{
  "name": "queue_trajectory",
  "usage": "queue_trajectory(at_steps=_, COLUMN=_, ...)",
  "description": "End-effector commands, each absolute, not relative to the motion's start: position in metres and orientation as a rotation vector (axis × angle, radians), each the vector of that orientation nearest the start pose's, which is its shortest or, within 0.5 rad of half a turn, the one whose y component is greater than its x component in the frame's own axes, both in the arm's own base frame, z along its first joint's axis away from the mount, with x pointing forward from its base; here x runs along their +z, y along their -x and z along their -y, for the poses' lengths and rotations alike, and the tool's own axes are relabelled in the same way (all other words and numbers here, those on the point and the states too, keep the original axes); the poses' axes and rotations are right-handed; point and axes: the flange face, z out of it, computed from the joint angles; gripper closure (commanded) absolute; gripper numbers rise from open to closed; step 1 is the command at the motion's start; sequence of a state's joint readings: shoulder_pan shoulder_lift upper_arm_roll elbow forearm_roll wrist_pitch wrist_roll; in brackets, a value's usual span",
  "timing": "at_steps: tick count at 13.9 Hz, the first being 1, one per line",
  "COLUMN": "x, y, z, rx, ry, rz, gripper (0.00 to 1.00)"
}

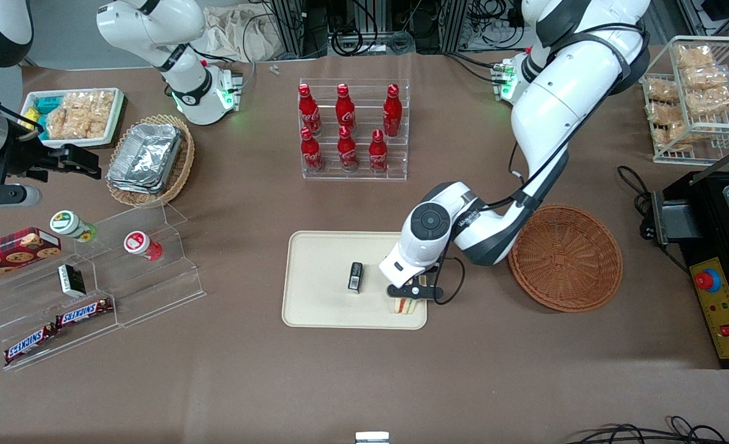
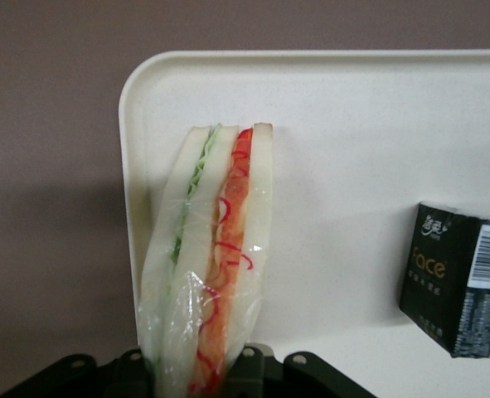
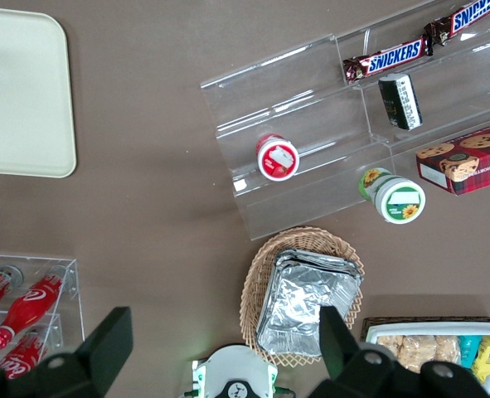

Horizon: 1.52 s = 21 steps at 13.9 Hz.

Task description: Place sandwich from basket to tray

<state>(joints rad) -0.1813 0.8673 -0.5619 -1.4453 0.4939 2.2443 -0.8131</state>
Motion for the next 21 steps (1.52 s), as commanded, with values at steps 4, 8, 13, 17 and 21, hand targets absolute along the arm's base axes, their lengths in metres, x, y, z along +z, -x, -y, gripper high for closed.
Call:
queue_trajectory(at_steps=4, x=0.316, y=-0.617, z=0.412, rx=-0.287, ry=3.199, rz=0.178, gripper=0.00)
queue_trajectory(at_steps=8, x=0.401, y=-0.612, z=0.360, rx=-0.247, ry=3.028, rz=0.318, gripper=0.00)
queue_trajectory(at_steps=13, x=0.447, y=-0.599, z=0.260, rx=-0.182, ry=3.039, rz=0.220, gripper=0.00)
queue_trajectory(at_steps=17, x=0.482, y=-0.577, z=0.163, rx=-0.096, ry=3.119, rz=-0.030, gripper=0.00)
queue_trajectory(at_steps=21, x=0.503, y=-0.563, z=0.088, rx=0.020, ry=3.116, rz=-0.333, gripper=0.00)
